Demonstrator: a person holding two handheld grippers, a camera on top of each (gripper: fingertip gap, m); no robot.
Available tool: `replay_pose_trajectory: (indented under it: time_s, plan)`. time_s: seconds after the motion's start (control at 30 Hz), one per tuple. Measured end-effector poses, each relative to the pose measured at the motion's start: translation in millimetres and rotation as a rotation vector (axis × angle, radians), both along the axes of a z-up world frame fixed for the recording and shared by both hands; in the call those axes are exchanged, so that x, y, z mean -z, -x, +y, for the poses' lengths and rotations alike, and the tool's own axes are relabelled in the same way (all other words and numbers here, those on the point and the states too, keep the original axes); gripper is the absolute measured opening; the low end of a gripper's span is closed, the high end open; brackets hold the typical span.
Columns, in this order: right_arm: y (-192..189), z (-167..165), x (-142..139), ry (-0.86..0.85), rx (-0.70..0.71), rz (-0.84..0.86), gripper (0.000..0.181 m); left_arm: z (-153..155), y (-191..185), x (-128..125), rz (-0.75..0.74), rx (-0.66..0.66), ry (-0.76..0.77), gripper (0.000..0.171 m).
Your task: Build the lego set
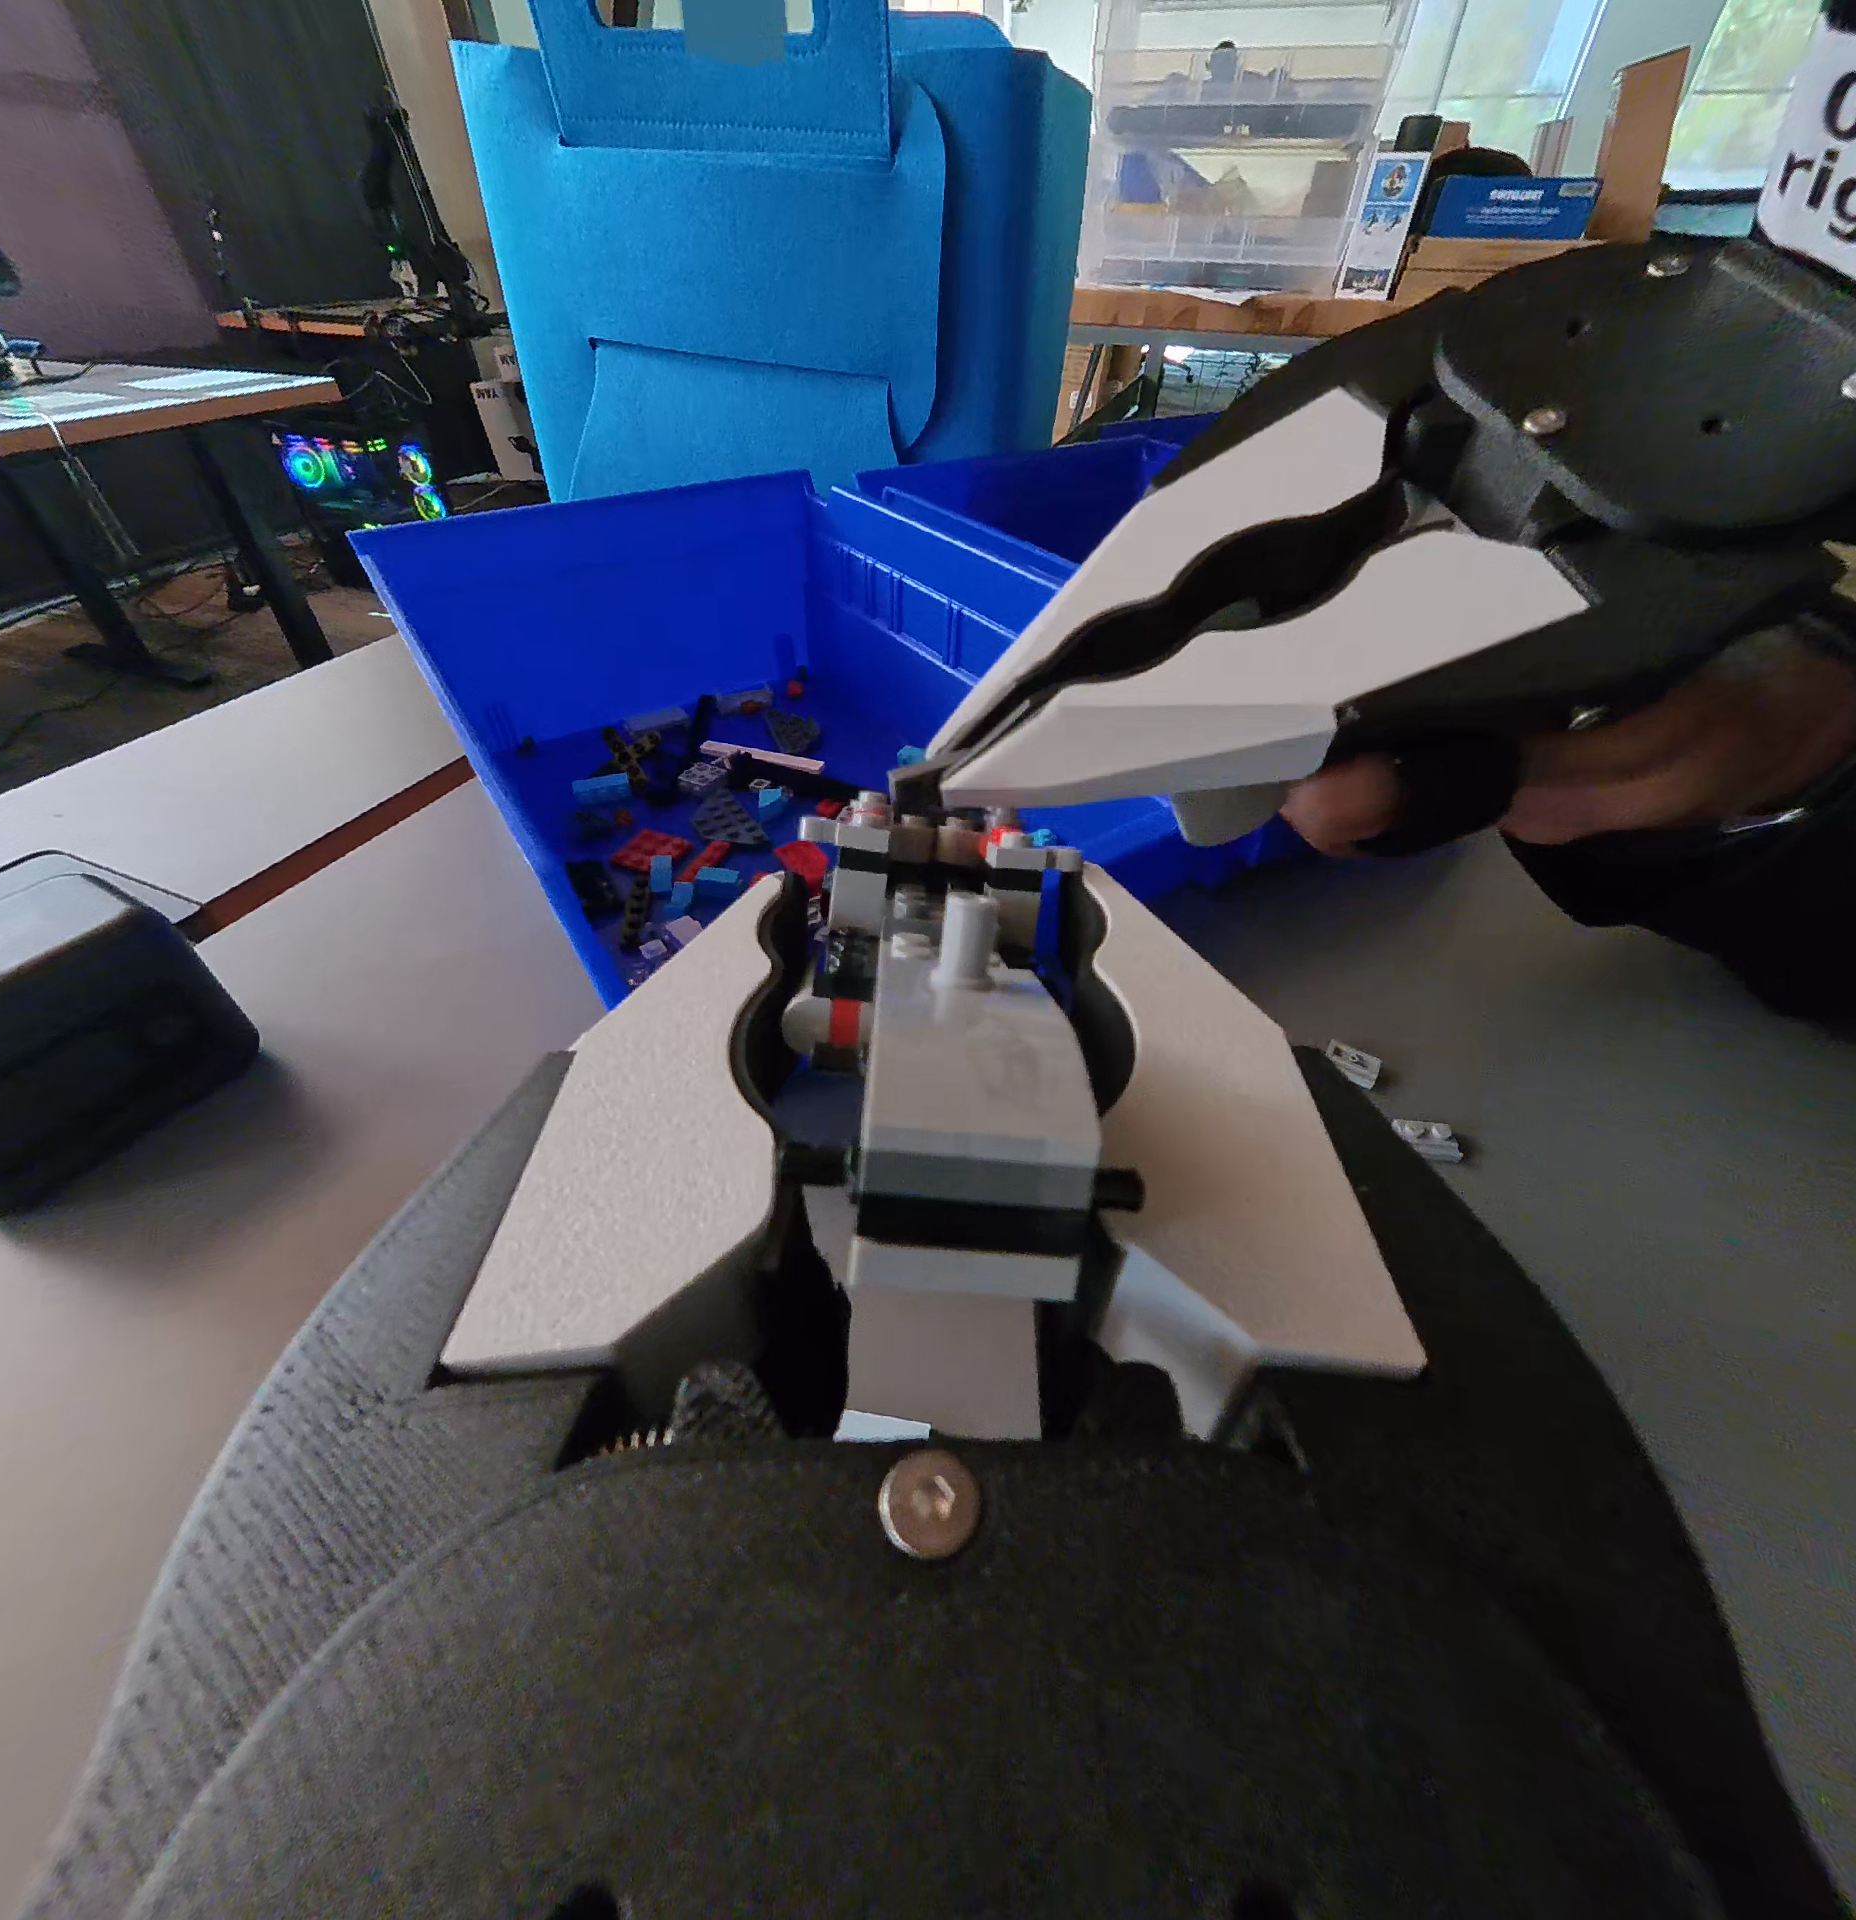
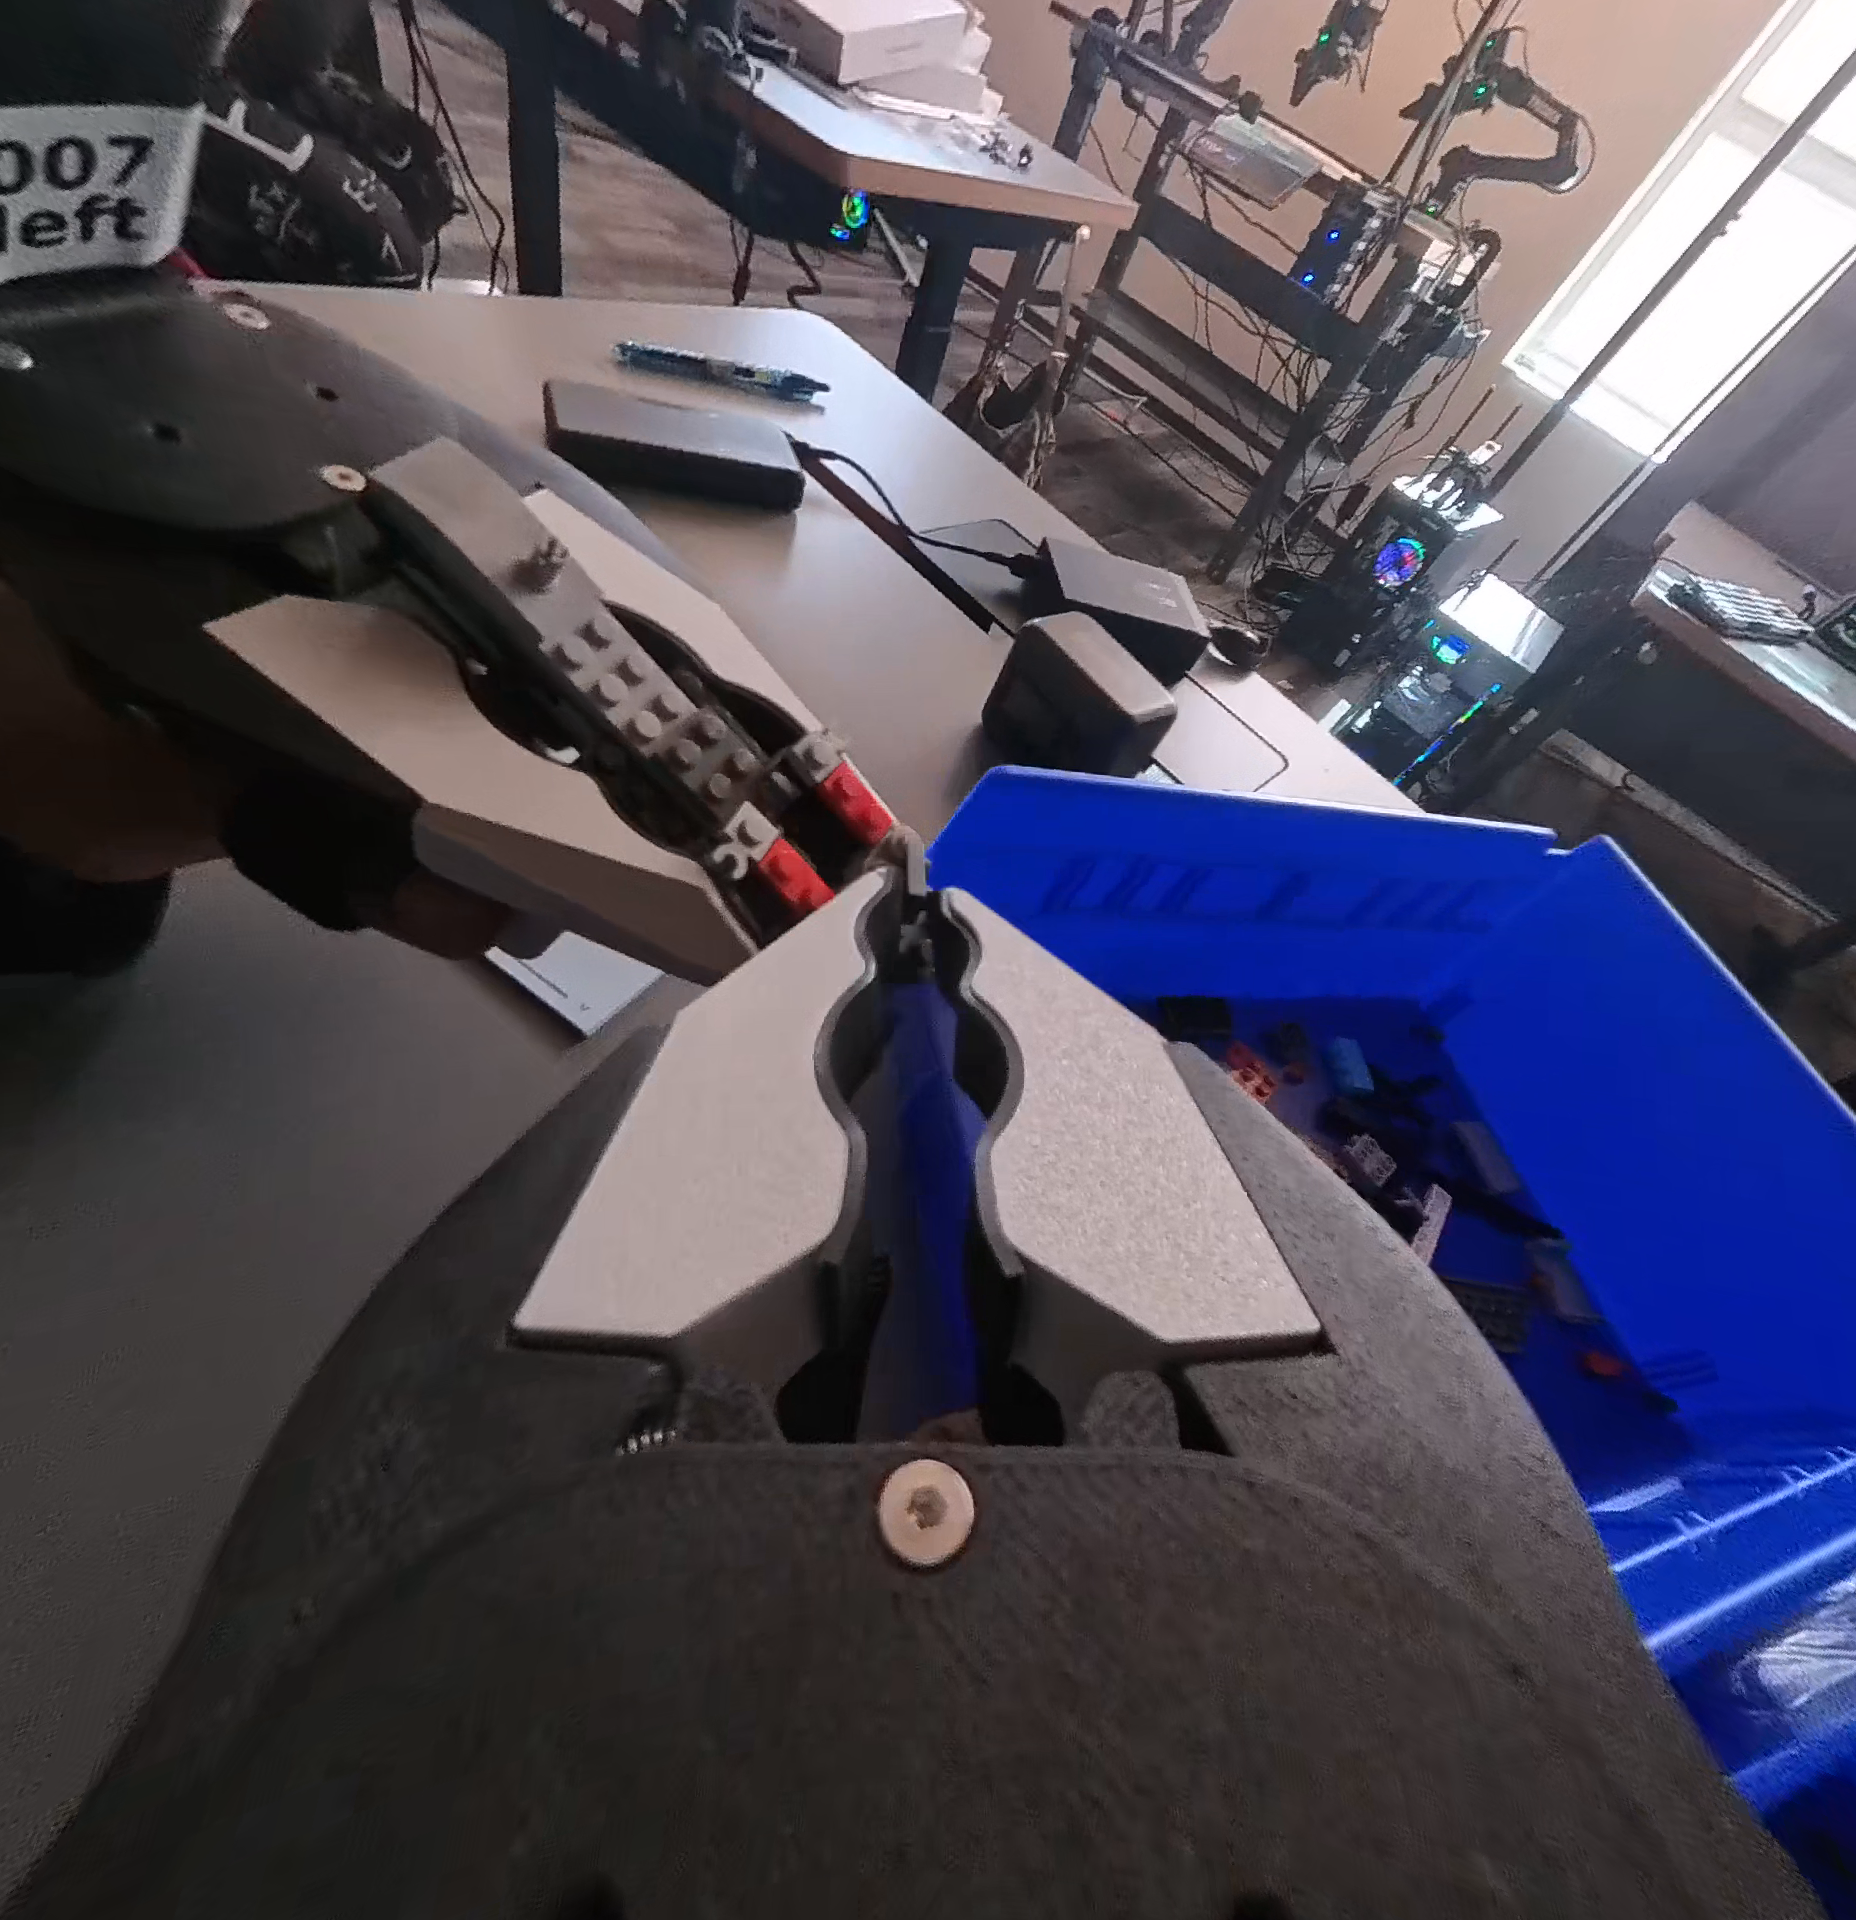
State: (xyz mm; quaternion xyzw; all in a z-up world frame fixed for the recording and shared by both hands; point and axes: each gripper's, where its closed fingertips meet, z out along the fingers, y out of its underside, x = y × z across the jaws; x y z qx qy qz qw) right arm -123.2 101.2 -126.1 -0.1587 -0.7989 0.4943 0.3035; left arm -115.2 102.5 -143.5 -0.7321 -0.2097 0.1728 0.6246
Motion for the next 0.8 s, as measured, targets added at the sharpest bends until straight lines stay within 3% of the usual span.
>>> replay_pose_trajectory:
  time_s: [0.53,0.8]
  plan:
    - [-7.5,-4.3,-2.6,0.042,-0.083,-0.049,0.011,3.9,-3.9,-1.3,-0.004,0.025,-0.018,0.049]
    - [-13.2,-4.1,-22.0,0.144,-0.177,0.008,0.026,-0.8,-3.5,-9.2,-0.040,0.041,-0.096,0.049]
